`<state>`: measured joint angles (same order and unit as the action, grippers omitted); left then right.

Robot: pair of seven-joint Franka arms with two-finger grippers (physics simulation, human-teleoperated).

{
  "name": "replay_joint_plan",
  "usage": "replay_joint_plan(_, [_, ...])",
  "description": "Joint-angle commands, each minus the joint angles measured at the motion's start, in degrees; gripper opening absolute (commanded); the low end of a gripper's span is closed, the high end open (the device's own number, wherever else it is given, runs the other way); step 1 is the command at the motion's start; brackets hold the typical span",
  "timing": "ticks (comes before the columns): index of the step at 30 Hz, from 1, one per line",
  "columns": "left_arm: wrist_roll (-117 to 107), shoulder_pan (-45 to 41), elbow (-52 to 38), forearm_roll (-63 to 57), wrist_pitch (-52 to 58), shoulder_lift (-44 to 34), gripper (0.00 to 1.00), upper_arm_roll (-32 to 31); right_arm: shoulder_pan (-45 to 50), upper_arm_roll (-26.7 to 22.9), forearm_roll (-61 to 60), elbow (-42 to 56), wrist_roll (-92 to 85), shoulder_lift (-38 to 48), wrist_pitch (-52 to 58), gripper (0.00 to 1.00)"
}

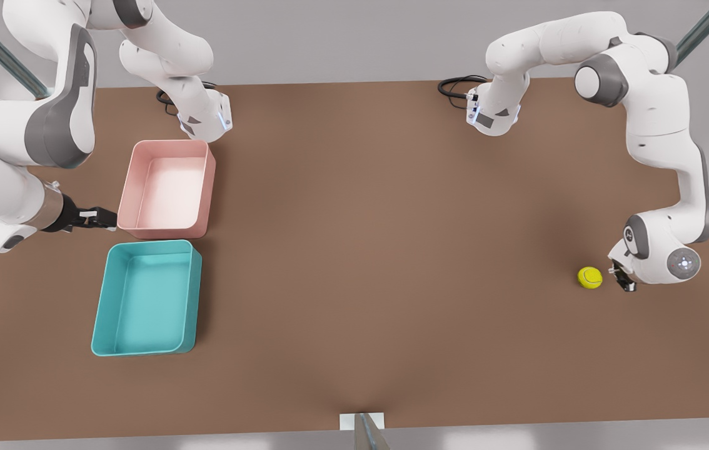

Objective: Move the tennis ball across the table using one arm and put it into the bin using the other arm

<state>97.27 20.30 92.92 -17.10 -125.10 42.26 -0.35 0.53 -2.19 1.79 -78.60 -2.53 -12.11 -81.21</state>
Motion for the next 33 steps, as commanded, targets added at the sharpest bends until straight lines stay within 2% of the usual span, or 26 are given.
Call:
replay_joint_plan(1, [6.09, -0.44, -0.02, 0.14, -0.23, 0.02, 0.21, 0.00, -0.01, -0.01, -0.04, 0.03, -0.02, 0.06, 0.27, 1.00])
replay_joint_plan(6, [1.37, -3.77, -0.02, 4.36, -0.67, 0.46, 0.21, 0.09, -0.01, -0.01, -0.04, 0.03, -0.10, -0.02, 0.35, 1.00])
replay_joint_plan(8, [-20.49, -11.15, 2.60, 5.93, 0.03, -0.60, 0.21, -0.26, -0.01, -0.01, -0.39, 0.03, -0.10, -0.11, 0.35, 1.00])
replay_joint_plan(9, [-45.68, -13.18, 3.06, 10.42, 5.10, -2.00, 0.21, -6.05, -0.01, -0.01, -0.39, 0.03, -0.10, -0.11, 0.35, 1.00])
replay_joint_plan(10, [-63.24, -13.71, -1.86, 21.13, 14.70, -2.53, 0.21, -8.00, -0.01, -0.01, -0.39, 0.03, -0.10, -0.29, 0.35, 1.00])
replay_joint_plan(11, [-63.08, -12.66, -2.13, 25.19, 15.06, -2.36, 0.21, -7.82, -0.01, -0.01, -0.39, 0.11, -0.10, -0.37, 0.27, 1.00])
replay_joint_plan(14, [-61.41, -13.80, -4.58, 8.77, 15.76, -3.06, 0.21, -8.53, -0.09, -0.10, -1.44, 0.11, -0.19, -0.55, 0.18, 1.00])
replay_joint_plan(15, [-65.15, -14.58, -5.38, 8.05, 16.64, -4.72, 0.32, -8.44, -0.01, -0.10, -1.44, 0.11, -0.19, -0.64, 0.18, 1.00])
replay_joint_plan(16, [-92.13, -19.76, -4.68, 8.49, 22.08, -14.29, 1.00, -3.79, 0.26, -0.10, -1.53, 0.11, 0.77, -0.90, -0.08, 1.00])
replay_joint_plan(17, [-111.03, -24.16, -5.99, 13.40, 30.77, -19.66, 1.00, -1.58, 0.70, 0.08, -1.44, 0.46, 1.13, -1.96, -0.87, 1.00])
replay_joint_plan(18, [-113.97, -26.01, -15.21, 14.98, 47.73, -20.81, 1.00, -1.06, 2.98, 0.08, -1.18, 0.64, 1.21, -3.71, -3.33, 1.00])
replay_joint_plan(19, [-115.62, -28.02, -18.13, 19.30, 52.67, -22.21, 1.00, 1.39, 4.30, 0.08, -1.35, 0.73, 2.08, -5.20, -5.96, 1.00])
replay_joint_plan(21, [-116.18, -29.62, -15.23, 21.15, 49.10, -25.73, 1.00, 4.04, 8.34, 0.08, -1.00, 0.73, 8.94, -8.37, -10.19, 1.00])
replay_joint_plan(23, [-111.68, -25.66, -16.28, 24.31, 47.58, -25.38, 1.00, 3.25, 9.75, 0.08, -1.35, 0.73, 12.54, -10.65, -12.74, 1.00])
replay_joint_plan(28, [-116.43, -26.19, -16.81, 20.44, 45.99, -25.47, 1.00, 2.72, 11.95, 0.08, -1.53, 0.11, 19.49, -17.86, -23.11, 1.00])
replay_joint_plan(33, [-116.16, -25.49, -16.72, 20.88, 52.41, -25.47, 1.00, 1.93, 12.47, 0.08, -5.57, 0.11, 22.75, -24.98, -32.52, 1.00])
